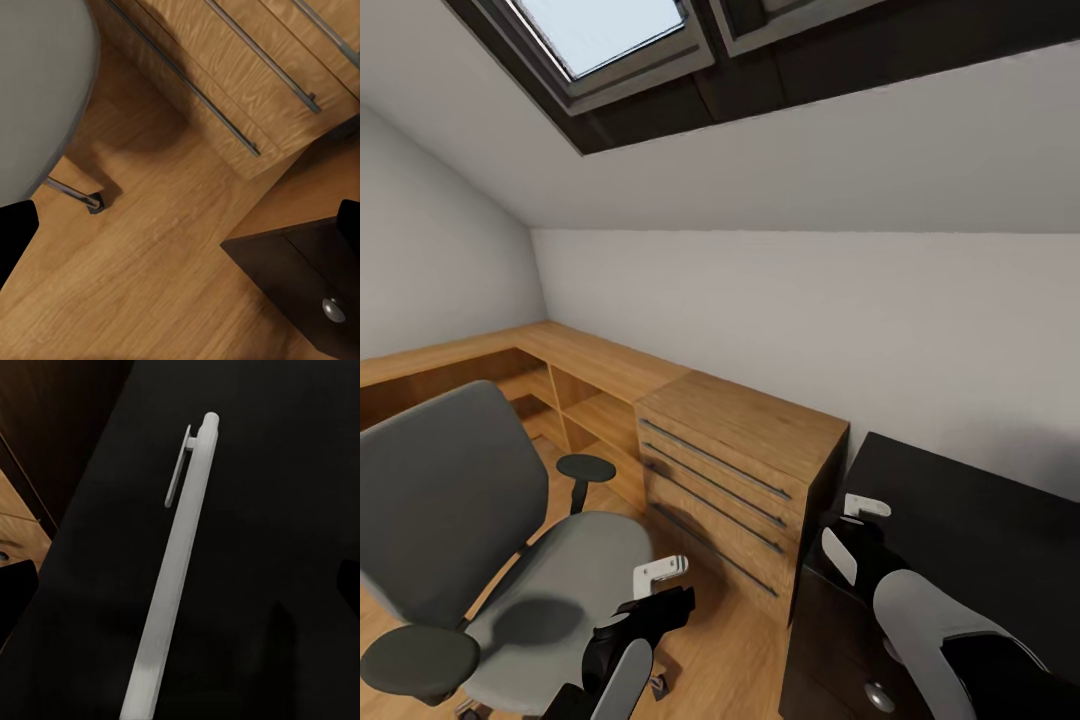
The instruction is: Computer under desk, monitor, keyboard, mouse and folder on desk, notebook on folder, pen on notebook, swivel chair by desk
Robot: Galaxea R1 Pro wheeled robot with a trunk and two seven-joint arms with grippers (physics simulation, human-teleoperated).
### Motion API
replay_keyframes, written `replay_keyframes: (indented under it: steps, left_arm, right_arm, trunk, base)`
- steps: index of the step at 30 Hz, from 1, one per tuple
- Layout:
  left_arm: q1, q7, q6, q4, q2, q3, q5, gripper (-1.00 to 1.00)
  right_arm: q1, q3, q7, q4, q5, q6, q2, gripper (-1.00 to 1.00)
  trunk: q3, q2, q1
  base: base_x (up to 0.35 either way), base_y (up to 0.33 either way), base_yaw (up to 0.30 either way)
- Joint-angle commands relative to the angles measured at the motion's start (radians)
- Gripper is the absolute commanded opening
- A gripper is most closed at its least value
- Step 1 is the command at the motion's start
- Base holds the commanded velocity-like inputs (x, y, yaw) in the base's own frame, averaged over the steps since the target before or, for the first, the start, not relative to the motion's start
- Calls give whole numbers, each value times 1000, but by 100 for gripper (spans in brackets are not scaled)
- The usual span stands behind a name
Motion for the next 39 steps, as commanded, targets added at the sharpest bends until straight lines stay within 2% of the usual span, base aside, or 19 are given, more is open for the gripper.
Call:
replay_keyframes:
  steps: [1, 23, 30, 39]
  left_arm:
    - [-1, 10, 1, -1, 0, -1, 10, 100]
    - [-1, 10, 1, -1, 0, -1, 10, 100]
    - [-1, 10, 1, -1, 0, -1, 10, 100]
    - [-1, 10, 1, -1, 0, -1, 10, 100]
  right_arm:
    - [0, 9, -7, -2, -5, 9, -1, 100]
    - [0, 7, -9, -4, -20, 43, -5, 100]
    - [0, 7, -11, -4, -20, 44, -5, 100]
    - [0, 7, -11, -4, -20, 46, -5, 100]
  trunk:
    - [-1, -1, 0]
    - [-1, -1, 0]
    - [-23, -50, 27]
    - [-23, -50, 27]
  base:
    - [0, 0, 0]
    - [0, 0, 0]
    - [0, 0, 0]
    - [0, 0, 0]
